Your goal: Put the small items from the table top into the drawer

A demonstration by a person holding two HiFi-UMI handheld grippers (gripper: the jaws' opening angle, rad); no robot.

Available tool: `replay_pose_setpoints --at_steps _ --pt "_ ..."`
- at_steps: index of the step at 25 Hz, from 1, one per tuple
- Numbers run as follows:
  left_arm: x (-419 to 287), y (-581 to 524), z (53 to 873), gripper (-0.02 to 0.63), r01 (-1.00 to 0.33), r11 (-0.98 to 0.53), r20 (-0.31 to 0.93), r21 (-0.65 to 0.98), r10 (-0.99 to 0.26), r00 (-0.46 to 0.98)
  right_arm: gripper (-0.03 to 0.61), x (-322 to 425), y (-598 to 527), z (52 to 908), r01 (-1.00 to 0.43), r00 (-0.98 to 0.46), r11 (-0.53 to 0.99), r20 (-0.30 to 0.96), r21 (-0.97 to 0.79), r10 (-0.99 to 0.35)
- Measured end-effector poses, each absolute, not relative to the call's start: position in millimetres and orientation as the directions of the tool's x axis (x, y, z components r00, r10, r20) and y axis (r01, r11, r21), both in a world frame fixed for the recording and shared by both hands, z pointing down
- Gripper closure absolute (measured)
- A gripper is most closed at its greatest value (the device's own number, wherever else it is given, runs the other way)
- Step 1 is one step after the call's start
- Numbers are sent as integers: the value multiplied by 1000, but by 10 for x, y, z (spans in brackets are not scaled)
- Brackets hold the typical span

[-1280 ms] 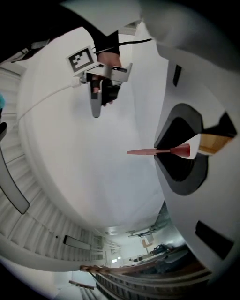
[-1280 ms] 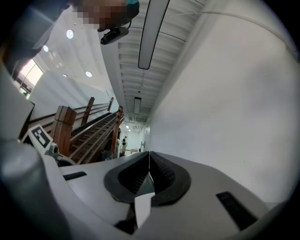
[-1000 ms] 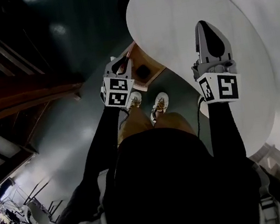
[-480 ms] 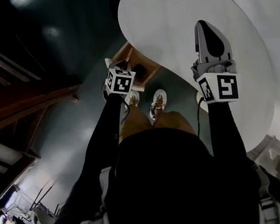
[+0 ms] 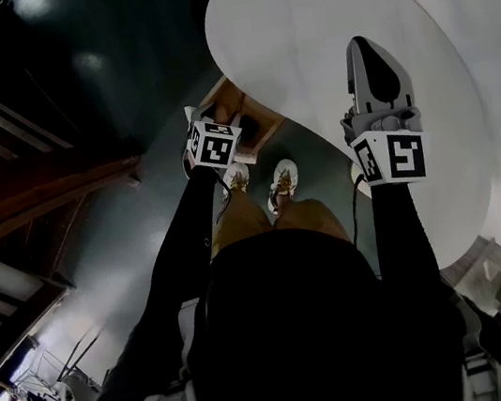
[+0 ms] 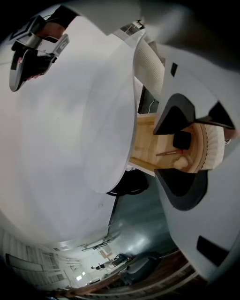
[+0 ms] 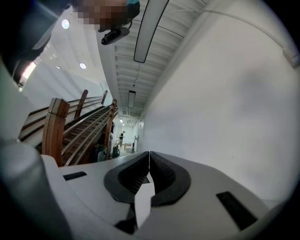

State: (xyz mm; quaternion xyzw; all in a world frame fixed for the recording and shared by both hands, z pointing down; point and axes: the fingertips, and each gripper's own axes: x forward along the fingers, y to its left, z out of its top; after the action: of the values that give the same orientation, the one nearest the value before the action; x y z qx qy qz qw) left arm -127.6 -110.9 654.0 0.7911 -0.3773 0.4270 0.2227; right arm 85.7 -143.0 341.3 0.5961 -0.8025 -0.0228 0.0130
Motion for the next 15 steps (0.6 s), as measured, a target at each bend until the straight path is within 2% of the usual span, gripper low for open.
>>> replay_pose_setpoints --at_steps 2,6,15 --pt "-1277 -1107 6504 376 -786 -617 835 34 -415 362 551 845 -1422 3402 -956 -290 289 -10 54 -957" --pt "-1280 -1193 6200 464 -785 -619 777 21 -484 403 551 799 -1404 3317 -956 -290 288 -32 60 -956" --pt "-1102 -1540 4488 527 -771 -626 466 -116 -720 514 551 664 -1340 2985 -945 -322 313 -107 89 -941"
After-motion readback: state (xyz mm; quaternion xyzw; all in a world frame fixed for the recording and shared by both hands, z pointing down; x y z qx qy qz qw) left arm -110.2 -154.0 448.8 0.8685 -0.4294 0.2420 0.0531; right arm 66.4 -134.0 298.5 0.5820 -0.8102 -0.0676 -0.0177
